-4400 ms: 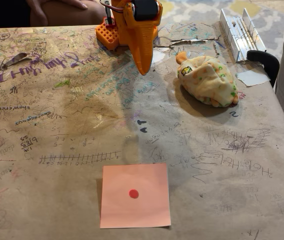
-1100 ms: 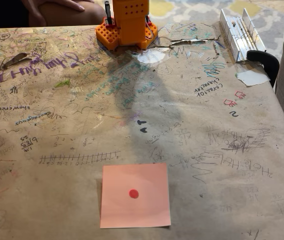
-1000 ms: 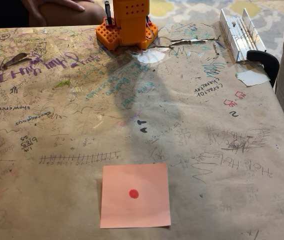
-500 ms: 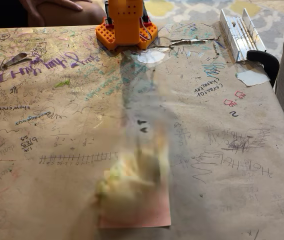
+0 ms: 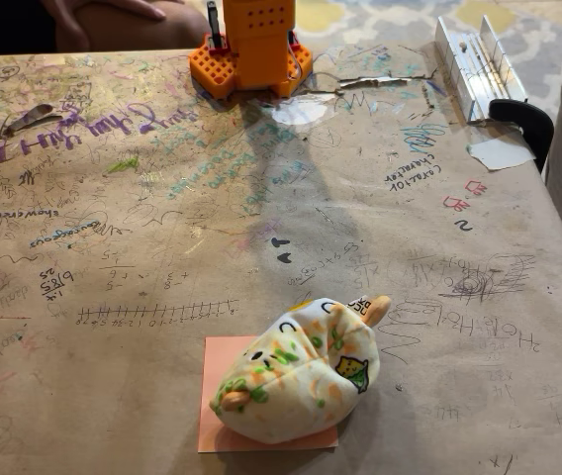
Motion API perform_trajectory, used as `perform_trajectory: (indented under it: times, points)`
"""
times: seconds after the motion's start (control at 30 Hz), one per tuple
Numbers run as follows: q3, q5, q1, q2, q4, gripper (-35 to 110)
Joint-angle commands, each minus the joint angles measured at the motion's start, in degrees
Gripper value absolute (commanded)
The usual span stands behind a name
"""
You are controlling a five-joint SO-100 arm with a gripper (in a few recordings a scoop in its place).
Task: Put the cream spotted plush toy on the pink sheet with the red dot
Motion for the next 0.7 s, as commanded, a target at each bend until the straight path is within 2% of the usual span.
perform_trajectory:
  times: [0.0, 0.27, 0.43, 0.5, 0.57, 0.67]
  points:
    - [22.24, 2.02, -3.16, 10.63, -1.76, 0]
    - [37.18, 12.04, 6.06, 17.14, -10.37, 0]
    - [43.07, 13.45, 9.58, 24.43, -10.11, 0]
    - [47.55, 14.15, 9.93, 32.08, -9.58, 0]
    - [51.15, 14.59, 9.76, 44.03, -4.13, 0]
    - [50.54, 15.64, 10.72, 42.63, -4.22, 0]
